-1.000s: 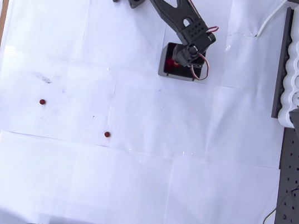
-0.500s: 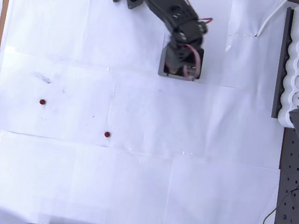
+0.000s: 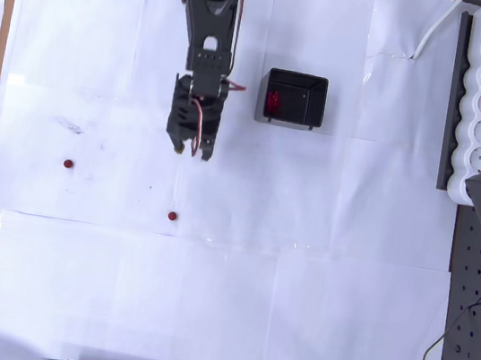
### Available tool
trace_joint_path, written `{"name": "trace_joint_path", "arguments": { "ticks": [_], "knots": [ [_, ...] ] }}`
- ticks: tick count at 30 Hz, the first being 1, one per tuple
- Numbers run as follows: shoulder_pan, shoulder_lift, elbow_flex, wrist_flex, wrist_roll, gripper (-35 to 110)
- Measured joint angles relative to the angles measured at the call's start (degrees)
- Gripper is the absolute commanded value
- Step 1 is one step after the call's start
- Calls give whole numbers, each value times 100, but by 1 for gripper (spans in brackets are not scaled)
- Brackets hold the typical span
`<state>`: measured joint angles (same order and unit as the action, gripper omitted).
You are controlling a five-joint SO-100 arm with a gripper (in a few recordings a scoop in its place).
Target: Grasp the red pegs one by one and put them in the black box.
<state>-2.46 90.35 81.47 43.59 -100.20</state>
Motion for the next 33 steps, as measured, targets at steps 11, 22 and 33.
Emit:
{"name": "trace_joint_path", "arguments": {
  "ticks": [11,22,33],
  "knots": [
    [158,1441,0,-2030,343,16],
    [202,2312,53,-3533,598,18],
    [185,3076,817,-4043,791,19]
  ]
}}
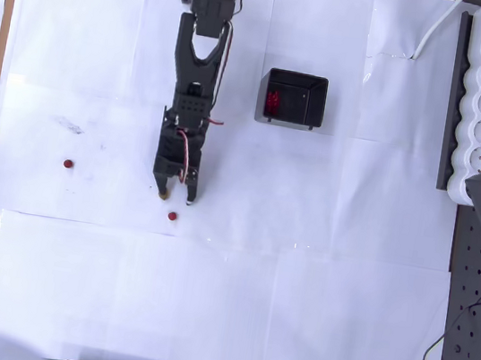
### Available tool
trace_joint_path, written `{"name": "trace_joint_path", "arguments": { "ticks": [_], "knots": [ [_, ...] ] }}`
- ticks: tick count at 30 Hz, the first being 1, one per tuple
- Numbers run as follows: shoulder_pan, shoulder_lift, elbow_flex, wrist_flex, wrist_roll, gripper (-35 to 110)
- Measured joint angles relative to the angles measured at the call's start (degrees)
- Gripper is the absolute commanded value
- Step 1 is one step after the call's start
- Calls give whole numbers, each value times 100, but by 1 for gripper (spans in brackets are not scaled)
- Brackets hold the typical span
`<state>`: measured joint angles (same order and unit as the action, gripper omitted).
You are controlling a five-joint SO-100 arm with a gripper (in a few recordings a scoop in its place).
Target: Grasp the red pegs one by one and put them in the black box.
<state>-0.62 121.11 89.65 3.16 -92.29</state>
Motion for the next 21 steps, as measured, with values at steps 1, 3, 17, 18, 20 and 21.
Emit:
{"name": "trace_joint_path", "arguments": {
  "ticks": [1,3,17,18,20,21],
  "knots": [
    [0,44,18,-79,62,19],
    [0,123,26,-220,167,19],
    [-44,624,272,-1107,694,19],
    [-44,642,272,-1143,703,19],
    [-44,642,272,-1195,721,19],
    [-44,694,272,-1230,712,19]
  ]
}}
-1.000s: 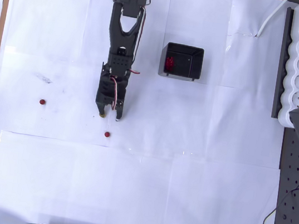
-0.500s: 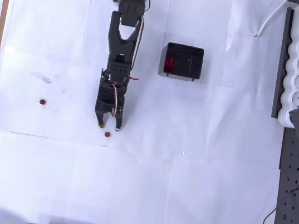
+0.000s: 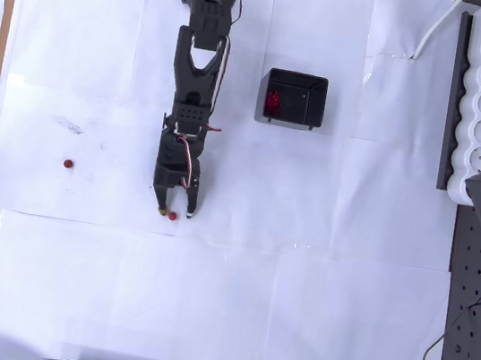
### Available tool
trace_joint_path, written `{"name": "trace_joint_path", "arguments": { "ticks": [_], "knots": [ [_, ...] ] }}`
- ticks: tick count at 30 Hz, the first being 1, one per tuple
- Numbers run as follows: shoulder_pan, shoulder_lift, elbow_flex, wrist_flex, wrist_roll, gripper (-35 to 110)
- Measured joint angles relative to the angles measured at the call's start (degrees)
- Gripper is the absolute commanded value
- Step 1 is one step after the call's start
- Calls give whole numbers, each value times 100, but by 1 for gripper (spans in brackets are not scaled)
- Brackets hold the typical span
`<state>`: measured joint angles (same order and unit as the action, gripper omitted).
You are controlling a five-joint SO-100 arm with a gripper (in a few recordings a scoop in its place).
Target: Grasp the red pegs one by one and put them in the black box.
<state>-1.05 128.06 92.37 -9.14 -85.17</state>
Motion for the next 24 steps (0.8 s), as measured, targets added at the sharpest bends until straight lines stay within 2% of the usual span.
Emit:
{"name": "trace_joint_path", "arguments": {
  "ticks": [24],
  "knots": [
    [-44,343,439,-79,35,15]
  ]
}}
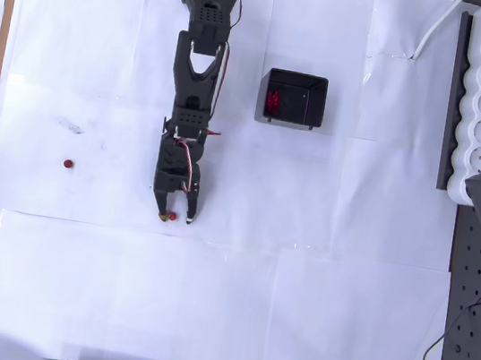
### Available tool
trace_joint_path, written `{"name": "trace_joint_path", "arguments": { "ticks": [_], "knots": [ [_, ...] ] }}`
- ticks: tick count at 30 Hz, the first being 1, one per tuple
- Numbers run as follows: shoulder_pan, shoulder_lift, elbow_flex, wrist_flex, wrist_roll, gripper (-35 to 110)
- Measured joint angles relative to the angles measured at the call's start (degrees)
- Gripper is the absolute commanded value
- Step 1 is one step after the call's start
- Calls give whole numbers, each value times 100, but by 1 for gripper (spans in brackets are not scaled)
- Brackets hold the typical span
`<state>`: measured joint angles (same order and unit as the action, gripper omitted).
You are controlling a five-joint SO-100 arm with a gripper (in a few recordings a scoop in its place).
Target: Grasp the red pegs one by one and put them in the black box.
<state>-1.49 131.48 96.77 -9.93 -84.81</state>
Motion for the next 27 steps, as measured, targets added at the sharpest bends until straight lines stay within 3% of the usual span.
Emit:
{"name": "trace_joint_path", "arguments": {
  "ticks": [7,12,20,24,27],
  "knots": [
    [-9,0,-9,-26,62,12],
    [-9,0,-62,-44,62,0],
    [-9,-9,-70,9,62,0],
    [-9,-308,44,765,-396,0],
    [-18,-615,492,2320,-1090,0]
  ]
}}
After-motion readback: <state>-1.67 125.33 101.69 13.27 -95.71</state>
